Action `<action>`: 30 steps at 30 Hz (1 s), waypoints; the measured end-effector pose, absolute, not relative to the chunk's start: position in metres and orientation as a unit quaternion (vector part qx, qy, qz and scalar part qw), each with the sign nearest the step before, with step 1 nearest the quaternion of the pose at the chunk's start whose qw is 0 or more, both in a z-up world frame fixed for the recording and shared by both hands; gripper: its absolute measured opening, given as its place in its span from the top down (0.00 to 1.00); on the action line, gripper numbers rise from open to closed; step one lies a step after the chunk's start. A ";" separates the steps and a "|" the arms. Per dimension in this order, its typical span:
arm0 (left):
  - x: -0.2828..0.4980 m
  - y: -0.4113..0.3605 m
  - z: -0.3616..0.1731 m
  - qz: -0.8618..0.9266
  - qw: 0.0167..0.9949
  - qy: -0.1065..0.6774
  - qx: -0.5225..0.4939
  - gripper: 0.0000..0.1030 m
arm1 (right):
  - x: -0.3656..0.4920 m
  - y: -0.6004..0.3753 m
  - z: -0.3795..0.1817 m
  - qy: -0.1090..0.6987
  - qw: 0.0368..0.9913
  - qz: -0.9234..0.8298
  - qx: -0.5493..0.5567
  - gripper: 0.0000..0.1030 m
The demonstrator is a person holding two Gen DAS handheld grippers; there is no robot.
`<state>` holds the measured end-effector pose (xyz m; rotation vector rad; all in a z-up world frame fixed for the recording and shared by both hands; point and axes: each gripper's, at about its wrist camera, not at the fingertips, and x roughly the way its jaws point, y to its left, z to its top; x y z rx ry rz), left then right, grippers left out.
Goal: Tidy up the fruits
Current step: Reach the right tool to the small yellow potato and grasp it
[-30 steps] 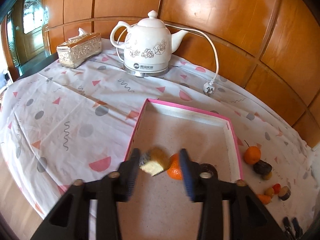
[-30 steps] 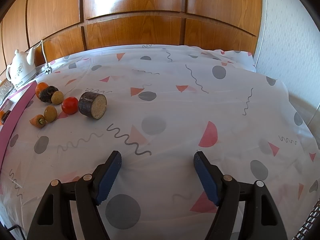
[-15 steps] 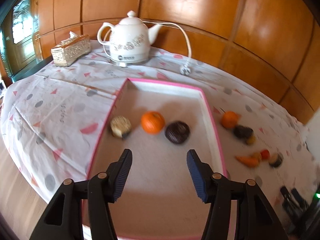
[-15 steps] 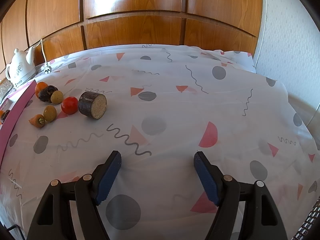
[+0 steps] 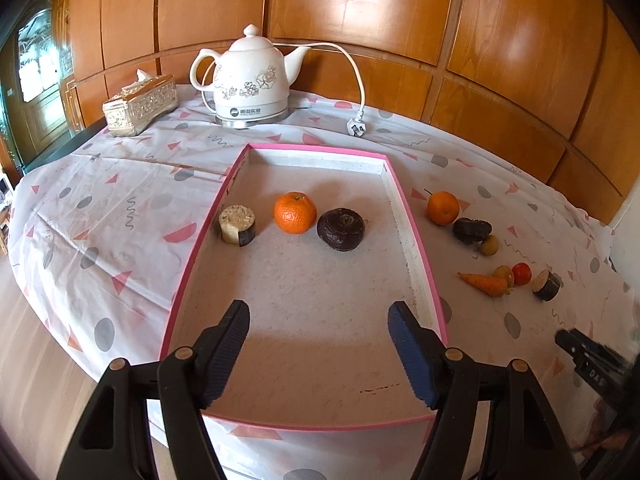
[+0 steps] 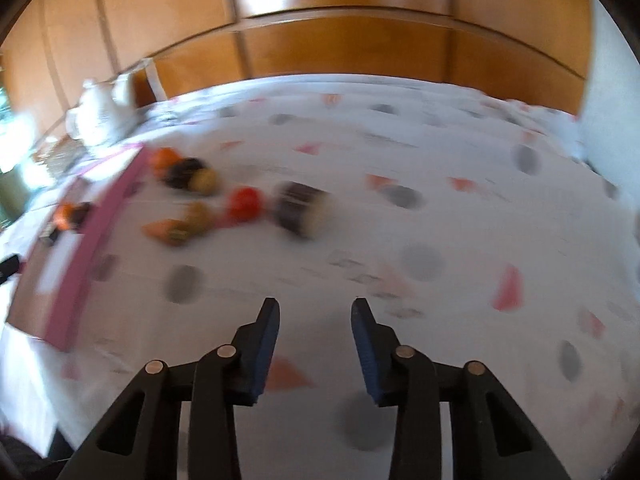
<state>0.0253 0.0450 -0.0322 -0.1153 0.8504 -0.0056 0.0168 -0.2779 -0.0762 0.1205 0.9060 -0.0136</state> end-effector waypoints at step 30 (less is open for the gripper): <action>0.009 0.089 -0.031 0.054 0.909 0.397 -0.115 0.22 | 0.127 -0.226 -0.087 0.494 0.851 0.045 0.174 0.73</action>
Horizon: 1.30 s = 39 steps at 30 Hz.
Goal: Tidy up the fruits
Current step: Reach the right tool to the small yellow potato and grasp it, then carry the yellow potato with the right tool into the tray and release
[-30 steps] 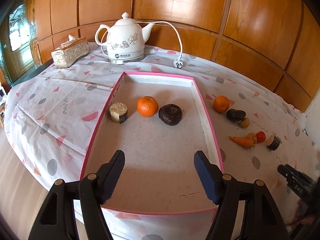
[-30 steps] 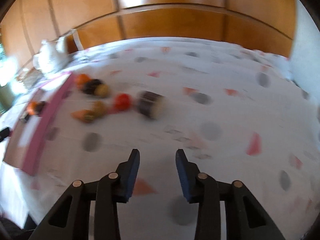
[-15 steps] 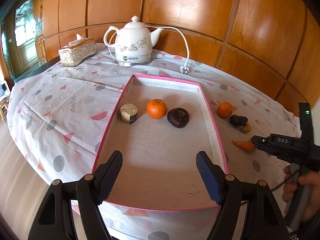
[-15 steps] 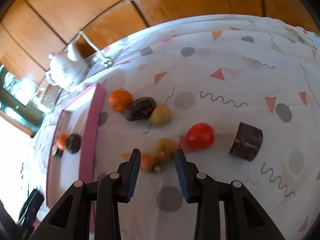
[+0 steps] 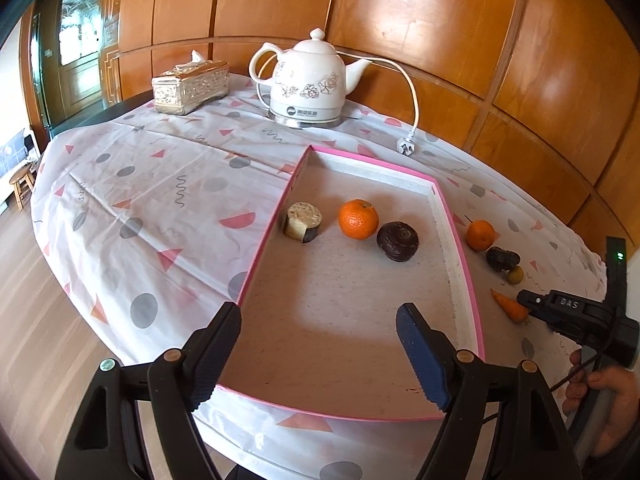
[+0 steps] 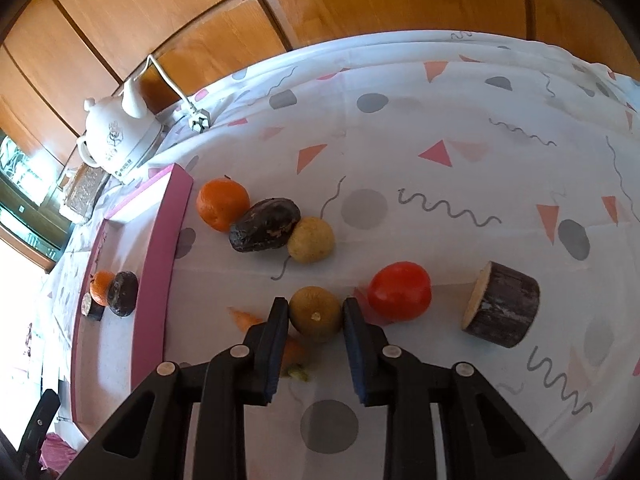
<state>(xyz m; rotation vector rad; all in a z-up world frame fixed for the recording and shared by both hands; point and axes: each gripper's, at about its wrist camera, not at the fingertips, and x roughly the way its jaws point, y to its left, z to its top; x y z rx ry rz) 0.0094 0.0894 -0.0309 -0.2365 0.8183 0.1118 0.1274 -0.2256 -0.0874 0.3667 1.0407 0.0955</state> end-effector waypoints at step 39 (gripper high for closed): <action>0.002 0.112 -0.026 0.086 0.909 0.376 -0.158 0.21 | 0.097 -0.066 -0.036 0.457 0.850 0.261 -0.010 0.72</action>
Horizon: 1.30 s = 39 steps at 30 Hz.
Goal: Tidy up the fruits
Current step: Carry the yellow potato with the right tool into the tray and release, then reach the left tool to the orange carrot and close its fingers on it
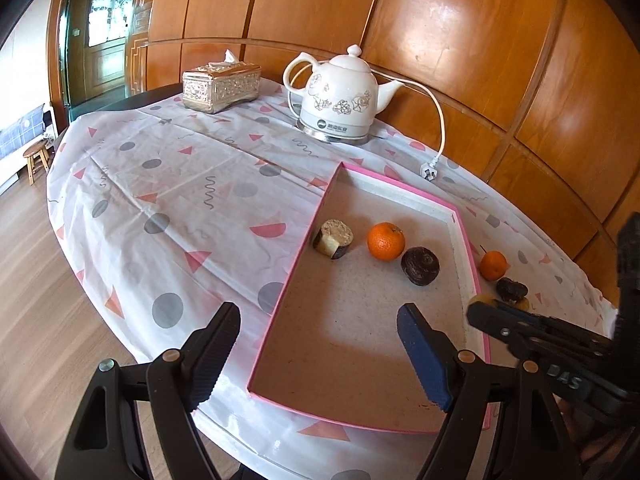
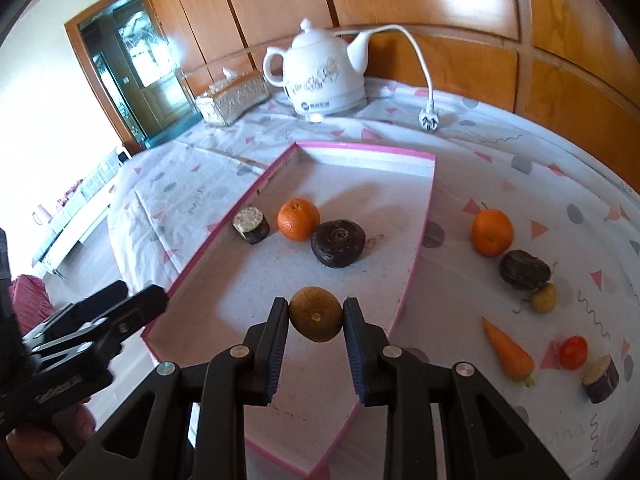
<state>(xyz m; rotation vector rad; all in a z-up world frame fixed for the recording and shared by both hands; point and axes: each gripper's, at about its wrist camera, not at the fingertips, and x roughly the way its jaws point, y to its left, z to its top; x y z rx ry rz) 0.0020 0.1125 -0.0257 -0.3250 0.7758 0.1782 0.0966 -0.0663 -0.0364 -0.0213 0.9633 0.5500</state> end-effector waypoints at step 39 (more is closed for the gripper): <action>0.001 0.070 -0.016 0.028 0.922 0.376 -0.088 0.21 | 0.040 -0.249 -0.062 0.452 0.887 0.006 0.094 0.65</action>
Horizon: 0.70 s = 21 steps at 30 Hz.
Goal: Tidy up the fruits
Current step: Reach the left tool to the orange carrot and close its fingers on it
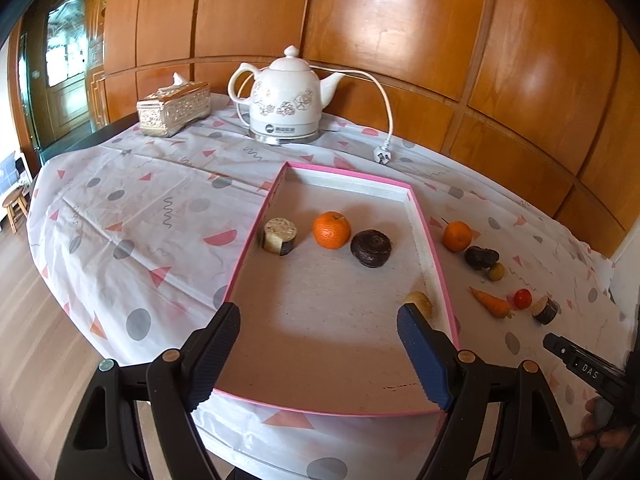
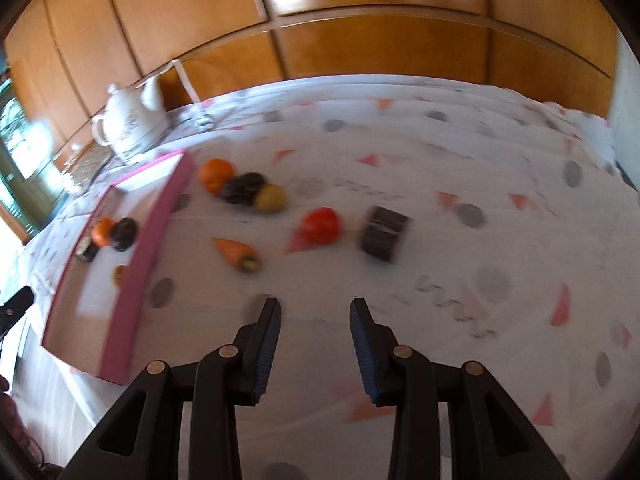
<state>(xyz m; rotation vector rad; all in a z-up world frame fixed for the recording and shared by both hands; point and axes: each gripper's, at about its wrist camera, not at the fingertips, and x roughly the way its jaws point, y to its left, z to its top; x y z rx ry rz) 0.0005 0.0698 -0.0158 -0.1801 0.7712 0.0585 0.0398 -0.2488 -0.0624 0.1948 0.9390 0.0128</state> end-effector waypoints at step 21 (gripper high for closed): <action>0.030 -0.035 -0.006 -0.198 0.882 0.424 0.056 0.38 | -0.006 -0.328 -0.084 0.450 0.876 -0.133 0.109 0.65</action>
